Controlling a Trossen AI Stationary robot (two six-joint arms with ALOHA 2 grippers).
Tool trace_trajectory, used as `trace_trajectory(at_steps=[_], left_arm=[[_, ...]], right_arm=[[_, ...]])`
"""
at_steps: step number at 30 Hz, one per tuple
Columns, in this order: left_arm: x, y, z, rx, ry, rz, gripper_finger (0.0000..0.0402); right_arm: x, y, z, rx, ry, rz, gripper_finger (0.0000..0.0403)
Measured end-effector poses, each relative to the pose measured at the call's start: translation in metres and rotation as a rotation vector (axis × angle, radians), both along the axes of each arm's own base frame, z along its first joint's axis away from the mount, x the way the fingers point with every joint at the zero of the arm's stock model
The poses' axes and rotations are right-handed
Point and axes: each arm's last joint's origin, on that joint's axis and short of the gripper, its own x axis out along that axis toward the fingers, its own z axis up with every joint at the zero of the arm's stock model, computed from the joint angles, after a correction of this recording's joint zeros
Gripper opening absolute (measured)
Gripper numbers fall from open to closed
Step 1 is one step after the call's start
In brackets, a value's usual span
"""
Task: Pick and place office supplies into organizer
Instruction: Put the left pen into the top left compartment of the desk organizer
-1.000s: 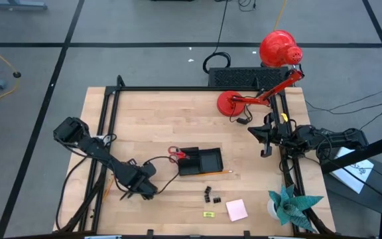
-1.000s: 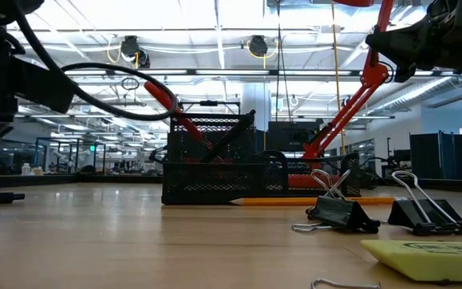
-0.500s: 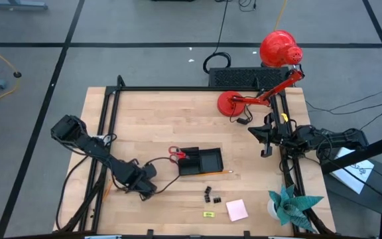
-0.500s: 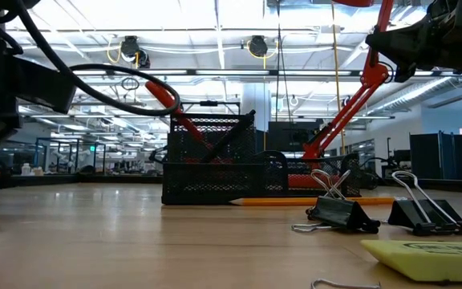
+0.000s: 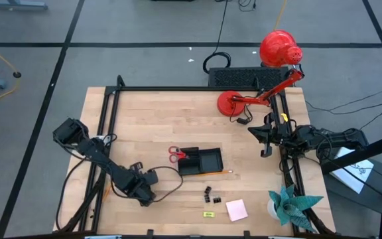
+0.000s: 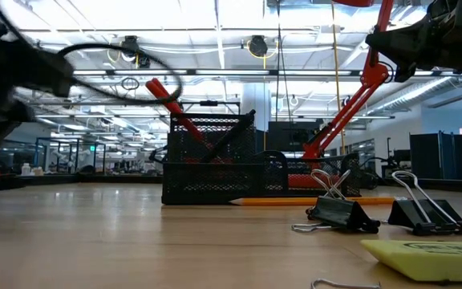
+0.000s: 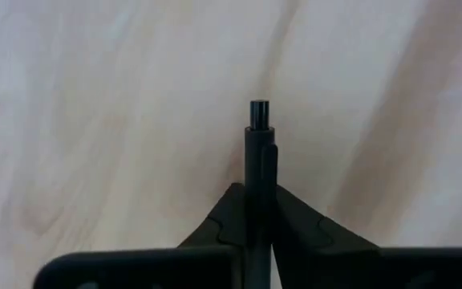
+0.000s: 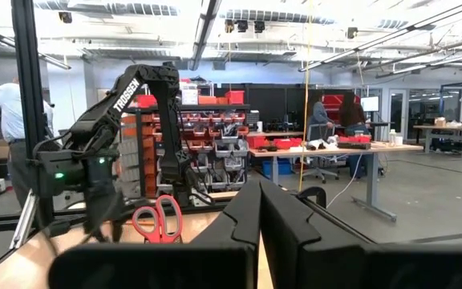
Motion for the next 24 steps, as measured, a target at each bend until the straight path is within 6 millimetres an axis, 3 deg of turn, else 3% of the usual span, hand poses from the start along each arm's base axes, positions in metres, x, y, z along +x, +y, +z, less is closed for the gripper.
trace_trajectory(at_steps=[10, 17, 24], left_arm=[[0.034, -0.023, 0.041, -0.030, -0.262, -0.184, 0.0031], [0.045, -0.028, 0.050, -0.010, -0.367, -0.275, 0.0020], [0.072, -0.030, 0.070, 0.087, -0.673, -0.471, 0.0021]], right_arm=[[0.000, 0.000, 0.000, 0.000, -0.002, 0.001, 0.0004], [0.000, 0.000, 0.000, -0.001, -0.003, 0.000, 0.0004], [0.000, 0.000, 0.000, 0.000, -0.004, 0.000, 0.0004]])
